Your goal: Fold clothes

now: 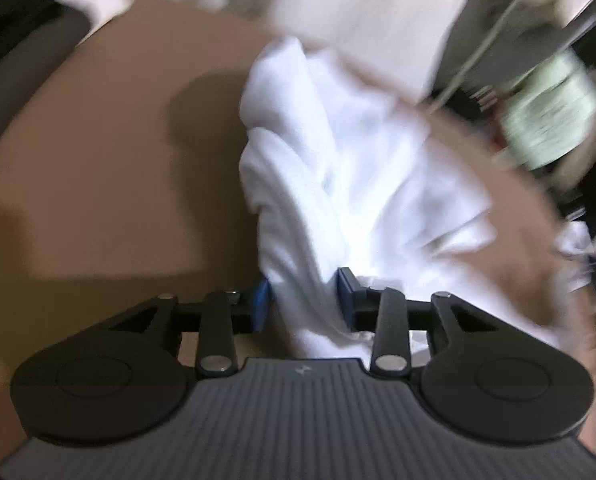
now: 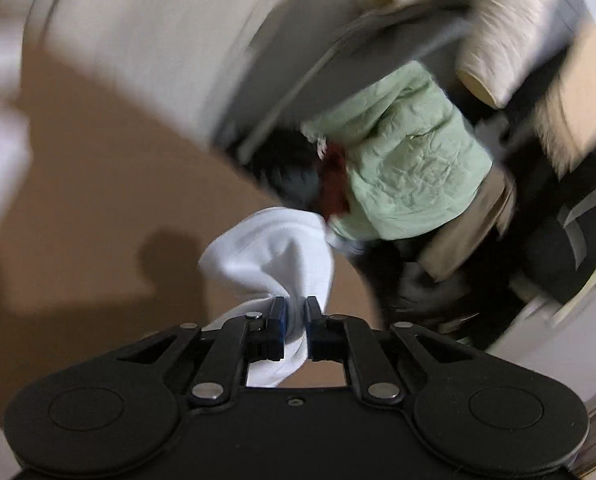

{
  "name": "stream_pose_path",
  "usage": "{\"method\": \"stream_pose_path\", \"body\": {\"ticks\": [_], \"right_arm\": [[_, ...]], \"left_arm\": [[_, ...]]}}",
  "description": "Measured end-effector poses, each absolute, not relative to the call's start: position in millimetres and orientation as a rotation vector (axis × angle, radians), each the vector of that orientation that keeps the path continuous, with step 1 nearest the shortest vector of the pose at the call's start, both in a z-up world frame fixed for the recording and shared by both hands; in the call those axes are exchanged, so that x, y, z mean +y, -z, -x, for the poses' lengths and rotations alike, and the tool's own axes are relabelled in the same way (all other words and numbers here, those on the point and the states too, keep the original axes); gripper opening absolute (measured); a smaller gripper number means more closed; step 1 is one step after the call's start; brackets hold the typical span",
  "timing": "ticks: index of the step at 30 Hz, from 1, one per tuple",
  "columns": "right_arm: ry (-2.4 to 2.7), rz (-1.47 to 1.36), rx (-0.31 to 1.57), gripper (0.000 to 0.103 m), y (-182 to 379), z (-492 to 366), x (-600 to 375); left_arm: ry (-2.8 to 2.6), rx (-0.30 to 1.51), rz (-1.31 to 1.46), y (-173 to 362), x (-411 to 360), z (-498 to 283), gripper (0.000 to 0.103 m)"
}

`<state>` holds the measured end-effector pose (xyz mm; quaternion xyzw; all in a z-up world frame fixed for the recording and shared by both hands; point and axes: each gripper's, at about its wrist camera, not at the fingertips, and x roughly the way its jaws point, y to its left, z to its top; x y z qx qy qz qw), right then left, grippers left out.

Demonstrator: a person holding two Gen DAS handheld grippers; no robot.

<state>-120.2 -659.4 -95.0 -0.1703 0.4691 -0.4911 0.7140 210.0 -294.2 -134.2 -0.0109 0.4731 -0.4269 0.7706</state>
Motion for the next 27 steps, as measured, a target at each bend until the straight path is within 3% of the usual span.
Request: {"method": "stream_pose_path", "body": {"ticks": [3, 5, 6, 7, 11, 14, 18, 23, 24, 27], "right_arm": [[1.076, 0.318, 1.138, 0.017, 132, 133, -662], [1.098, 0.304, 1.094, 0.038, 131, 134, -649], [1.101, 0.302, 1.067, 0.053, 127, 134, -642], [1.101, 0.303, 1.035, 0.057, 120, 132, -637], [1.018, 0.165, 0.875, 0.058, 73, 110, -624], [0.831, -0.096, 0.734, 0.059, 35, 88, -614], [0.485, -0.300, 0.745, 0.059, 22, 39, -594], [0.271, -0.259, 0.859, 0.060, 41, -31, -553], [0.232, -0.249, 0.854, 0.060, 43, -41, -544], [0.108, -0.251, 0.804, 0.060, 39, -67, -526]], "left_arm": [[0.917, 1.070, 0.075, 139, -282, -218, 0.037], [0.899, 1.037, 0.120, 125, -273, -224, 0.038], [0.889, 1.020, 0.142, 118, -269, -227, 0.042], [0.878, 1.009, 0.186, 113, -264, -230, 0.048], [0.954, 1.084, 0.434, 129, -259, -242, 0.052], [0.977, 1.137, 0.423, 139, -270, -244, 0.052], [0.998, 1.134, 0.305, 140, -281, -236, 0.051], [0.912, 1.232, 0.282, 155, -271, -241, 0.050], [0.916, 1.247, 0.331, 158, -265, -243, 0.047], [0.925, 1.288, 0.479, 168, -248, -248, 0.024]]}}
